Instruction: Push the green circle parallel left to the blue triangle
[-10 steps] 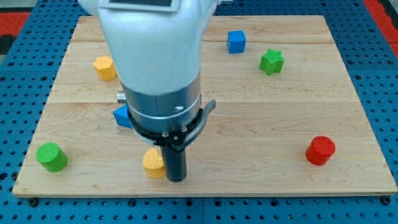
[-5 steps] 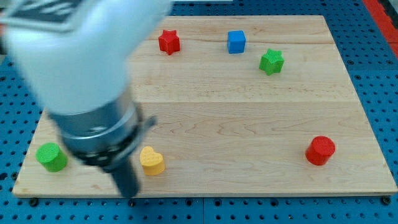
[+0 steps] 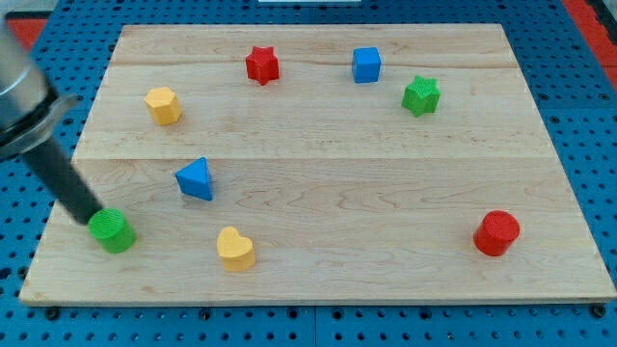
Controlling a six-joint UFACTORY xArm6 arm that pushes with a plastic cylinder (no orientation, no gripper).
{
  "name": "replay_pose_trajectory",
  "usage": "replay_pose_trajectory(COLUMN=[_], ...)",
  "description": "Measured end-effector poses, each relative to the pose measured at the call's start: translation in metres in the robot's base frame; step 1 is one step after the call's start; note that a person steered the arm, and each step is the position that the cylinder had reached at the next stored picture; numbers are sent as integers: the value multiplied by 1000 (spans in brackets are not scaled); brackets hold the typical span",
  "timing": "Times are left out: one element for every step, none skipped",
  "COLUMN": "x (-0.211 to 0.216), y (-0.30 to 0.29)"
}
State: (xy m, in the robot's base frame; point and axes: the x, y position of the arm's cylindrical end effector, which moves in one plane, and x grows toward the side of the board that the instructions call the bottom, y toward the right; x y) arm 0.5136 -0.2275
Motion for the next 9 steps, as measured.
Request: replay_pose_trajectory(x=[-9,13,13,23,41,26,21,72,86], y=[-6,-62,-77,-72,-64,-43,-6,-44,5])
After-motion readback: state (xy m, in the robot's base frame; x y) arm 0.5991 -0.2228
